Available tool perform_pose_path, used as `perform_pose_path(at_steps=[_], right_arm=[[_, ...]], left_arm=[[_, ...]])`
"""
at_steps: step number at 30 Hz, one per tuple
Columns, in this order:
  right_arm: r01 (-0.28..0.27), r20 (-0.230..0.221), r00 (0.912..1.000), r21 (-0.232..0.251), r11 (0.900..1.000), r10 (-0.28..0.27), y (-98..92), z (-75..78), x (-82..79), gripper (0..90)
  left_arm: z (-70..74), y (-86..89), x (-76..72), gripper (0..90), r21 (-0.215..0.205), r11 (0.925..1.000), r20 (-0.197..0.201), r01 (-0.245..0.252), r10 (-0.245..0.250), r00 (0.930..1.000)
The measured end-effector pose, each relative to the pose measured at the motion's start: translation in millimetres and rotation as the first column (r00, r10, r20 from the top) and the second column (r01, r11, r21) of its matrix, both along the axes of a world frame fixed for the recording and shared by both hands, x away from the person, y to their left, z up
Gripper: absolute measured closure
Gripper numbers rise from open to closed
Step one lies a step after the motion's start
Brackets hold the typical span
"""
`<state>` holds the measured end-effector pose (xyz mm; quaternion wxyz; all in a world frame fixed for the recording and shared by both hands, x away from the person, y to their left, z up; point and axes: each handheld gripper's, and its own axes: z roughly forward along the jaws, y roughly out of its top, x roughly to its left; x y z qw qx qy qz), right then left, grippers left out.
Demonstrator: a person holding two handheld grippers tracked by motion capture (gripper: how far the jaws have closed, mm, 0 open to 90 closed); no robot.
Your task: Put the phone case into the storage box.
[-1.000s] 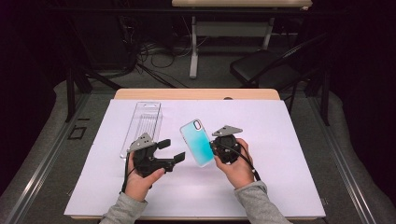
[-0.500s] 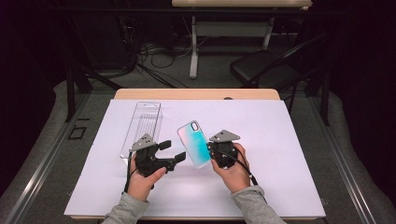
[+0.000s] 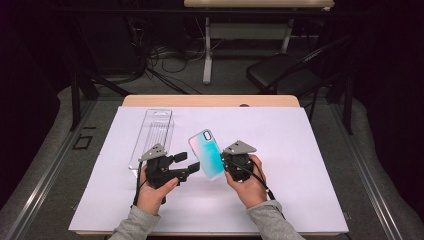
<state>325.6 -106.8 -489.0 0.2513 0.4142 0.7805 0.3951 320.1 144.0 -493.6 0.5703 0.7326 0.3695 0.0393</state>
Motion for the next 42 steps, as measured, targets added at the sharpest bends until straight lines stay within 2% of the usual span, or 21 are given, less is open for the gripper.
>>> perform_pose_path(at_steps=[3,10,13,20,24,31,42], right_arm=[[0.003,0.006,1.0000,0.004,1.000,-0.003,-0.5,1.3,-0.6,88.1],[0.003,0.024,0.9997,0.009,1.000,-0.003,-1.3,3.2,-1.8,88.1],[0.004,0.025,0.9997,0.012,1.000,-0.004,-1.5,3.4,-2.0,88.1],[0.003,0.036,0.9993,0.018,1.000,-0.004,-1.7,4.1,-2.7,88.1],[0.005,0.038,0.9993,0.020,1.000,-0.005,-1.9,4.3,-2.8,88.1],[0.004,0.039,0.9992,0.025,1.000,-0.005,-1.5,4.5,-3.3,88.1],[0.003,0.042,0.9991,0.029,1.000,-0.004,-1.4,5.5,-4.3,88.1]], left_arm=[[1.4,-1.0,0.3,34.9,0.007,1.0000,-0.017,0.000,0.000,0.9998],[4.9,-7.2,4.0,35.6,-0.026,0.9996,-0.047,0.011,-0.012,0.9988],[5.5,-10.9,5.8,35.8,-0.040,0.9991,-0.072,0.015,-0.018,0.9972],[2.4,-15.2,8.7,43.9,-0.068,0.9976,-0.123,0.013,-0.021,0.9922],[1.1,-15.0,10.1,45.2,-0.070,0.9976,-0.131,-0.001,-0.008,0.9914],[-2.7,-13.0,14.7,53.4,-0.116,0.9930,-0.185,-0.024,0.002,0.9827],[-6.5,-16.3,19.8,63.2,-0.153,0.9869,-0.223,-0.051,0.016,0.9747]])
